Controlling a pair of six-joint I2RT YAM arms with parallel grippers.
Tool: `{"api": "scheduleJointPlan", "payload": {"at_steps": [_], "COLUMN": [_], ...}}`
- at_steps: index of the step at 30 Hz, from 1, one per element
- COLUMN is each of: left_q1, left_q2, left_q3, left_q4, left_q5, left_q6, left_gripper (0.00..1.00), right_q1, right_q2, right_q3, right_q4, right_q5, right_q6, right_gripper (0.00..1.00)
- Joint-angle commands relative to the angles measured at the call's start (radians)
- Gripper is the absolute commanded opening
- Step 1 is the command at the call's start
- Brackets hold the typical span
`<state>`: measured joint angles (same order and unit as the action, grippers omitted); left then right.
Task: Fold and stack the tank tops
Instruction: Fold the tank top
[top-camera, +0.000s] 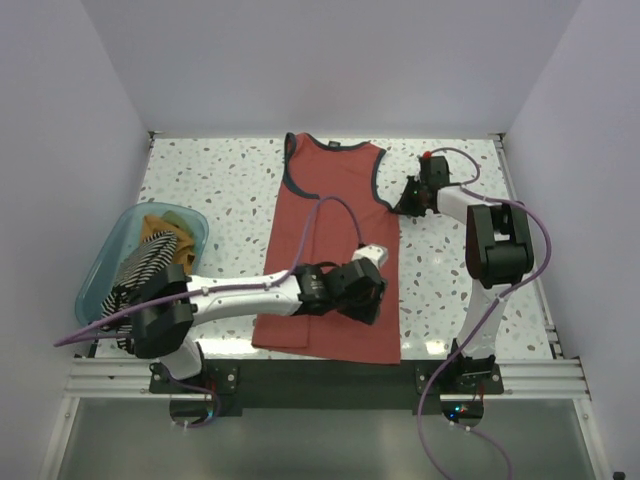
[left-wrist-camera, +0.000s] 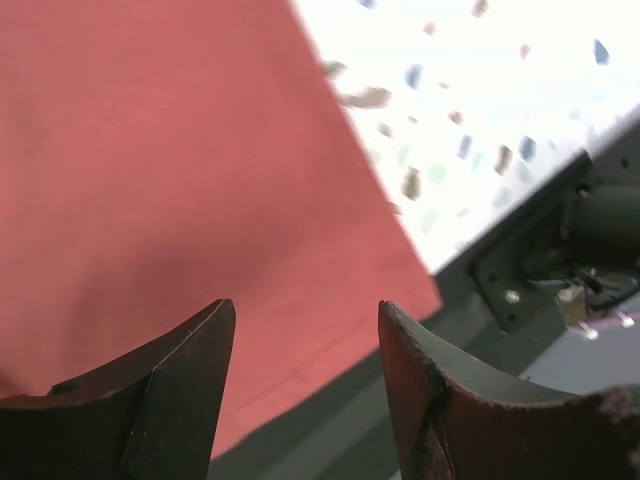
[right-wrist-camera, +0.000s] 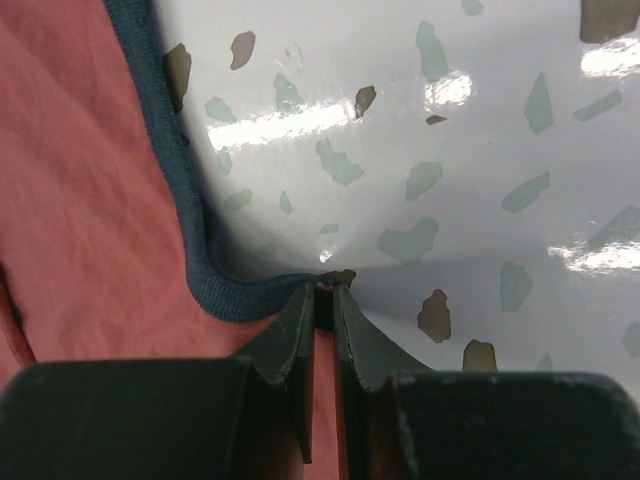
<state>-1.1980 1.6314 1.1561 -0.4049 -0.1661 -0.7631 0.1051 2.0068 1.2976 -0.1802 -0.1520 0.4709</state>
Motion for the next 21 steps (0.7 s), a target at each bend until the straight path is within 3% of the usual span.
{"api": "scheduleJointPlan", "payload": {"at_steps": [1, 4, 6, 15, 21], "left_q1": [-0.092, -0.158, -0.187, -0.265, -0.272], "left_q2": [0.094, 0.149, 0.194, 0.283, 0.33], "left_q3": [0.085, 0.123, 0.161, 0.235, 0.252], "left_q4": [0.083, 0.115, 0.112, 0.071, 0.066], "left_q5": [0.039, 0.043, 0.046, 0.016, 0.004], "left_q6": [-0.082, -0.104, -0.11, -0.154, -0.153], "left_gripper": [0.64, 0.64, 0.64, 0.55, 0.47], "right_q1": [-0.013, -0.019, -0.021, -0.048, -0.077], "right_q2": [0.007, -0.003, -0.02, -0.149, -0.201], "right_q3": [0.042, 0.052, 0.046, 0.048, 0.011], "right_q4": [-0.021, -0.042, -0.051, -0.151, -0.128], "right_q5": [-0.095, -0.095, -0.075, 0.117, 0.104], "right_q6": [-0.014, -0.017, -0.015, 0.043, 0.066], "right_gripper": [0.09, 0.26, 0.3, 0.31, 0.3]}}
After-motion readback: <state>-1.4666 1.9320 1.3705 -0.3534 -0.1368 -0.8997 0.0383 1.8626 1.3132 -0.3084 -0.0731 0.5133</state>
